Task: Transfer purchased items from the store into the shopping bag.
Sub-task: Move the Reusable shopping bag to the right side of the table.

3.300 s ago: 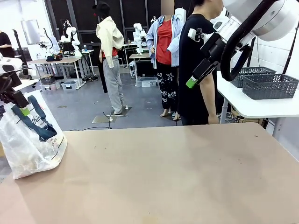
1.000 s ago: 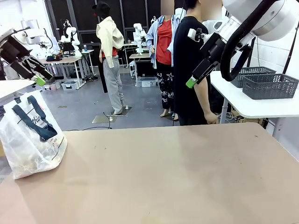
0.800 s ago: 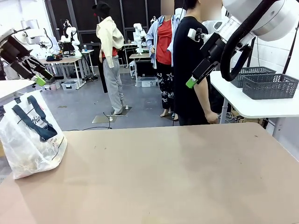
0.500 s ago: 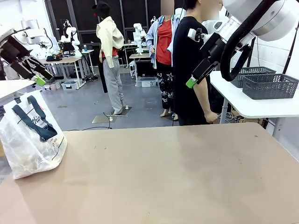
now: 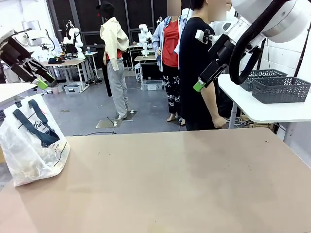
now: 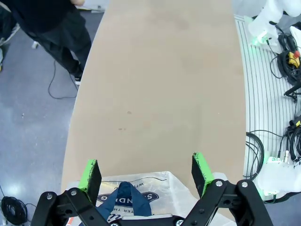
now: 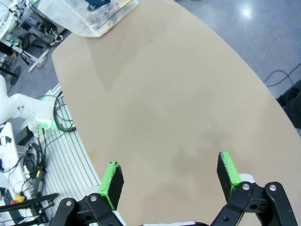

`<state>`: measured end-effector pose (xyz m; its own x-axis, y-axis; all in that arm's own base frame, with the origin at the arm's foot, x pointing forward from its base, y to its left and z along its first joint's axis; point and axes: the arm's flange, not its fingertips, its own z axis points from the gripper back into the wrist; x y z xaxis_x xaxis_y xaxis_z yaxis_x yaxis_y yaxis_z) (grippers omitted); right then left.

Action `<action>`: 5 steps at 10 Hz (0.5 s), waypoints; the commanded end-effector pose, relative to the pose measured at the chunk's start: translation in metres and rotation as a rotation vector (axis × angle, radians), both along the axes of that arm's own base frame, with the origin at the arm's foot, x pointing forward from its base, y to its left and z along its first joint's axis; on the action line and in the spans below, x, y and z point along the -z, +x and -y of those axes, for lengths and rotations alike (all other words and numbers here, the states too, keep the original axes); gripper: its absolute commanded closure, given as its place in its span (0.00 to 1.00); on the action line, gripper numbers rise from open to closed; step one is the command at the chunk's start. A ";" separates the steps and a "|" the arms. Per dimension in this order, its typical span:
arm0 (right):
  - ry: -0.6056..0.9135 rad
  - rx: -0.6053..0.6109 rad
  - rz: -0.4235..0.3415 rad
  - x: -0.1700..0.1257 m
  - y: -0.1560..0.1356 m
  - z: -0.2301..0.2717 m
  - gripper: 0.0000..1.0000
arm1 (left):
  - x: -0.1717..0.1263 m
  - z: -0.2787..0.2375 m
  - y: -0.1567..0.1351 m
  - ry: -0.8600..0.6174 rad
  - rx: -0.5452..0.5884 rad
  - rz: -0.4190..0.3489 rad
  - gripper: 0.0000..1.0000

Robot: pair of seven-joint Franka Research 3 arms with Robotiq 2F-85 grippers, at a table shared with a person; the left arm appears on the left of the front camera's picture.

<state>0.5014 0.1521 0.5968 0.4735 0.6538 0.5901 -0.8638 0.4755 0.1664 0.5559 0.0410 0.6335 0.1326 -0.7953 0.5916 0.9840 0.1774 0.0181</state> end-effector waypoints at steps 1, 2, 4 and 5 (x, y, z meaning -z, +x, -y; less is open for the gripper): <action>0.005 -0.002 -0.003 0.000 0.000 0.001 0.00 | 0.000 -0.002 -0.001 0.004 0.013 0.008 0.00; 0.005 -0.002 -0.003 0.000 0.000 0.001 0.00 | 0.000 -0.002 -0.001 0.004 0.013 0.008 0.00; 0.005 -0.002 -0.003 0.000 0.000 0.001 0.00 | 0.000 -0.002 -0.001 0.004 0.013 0.008 0.00; 0.005 -0.002 -0.003 0.000 0.000 0.001 0.00 | 0.000 -0.002 -0.001 0.004 0.013 0.008 0.00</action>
<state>0.5014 0.1521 0.5968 0.4735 0.6538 0.5901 -0.8638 0.4755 0.1664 0.5559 0.0409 0.6335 0.1324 -0.7953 0.5916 0.9840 0.1772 0.0181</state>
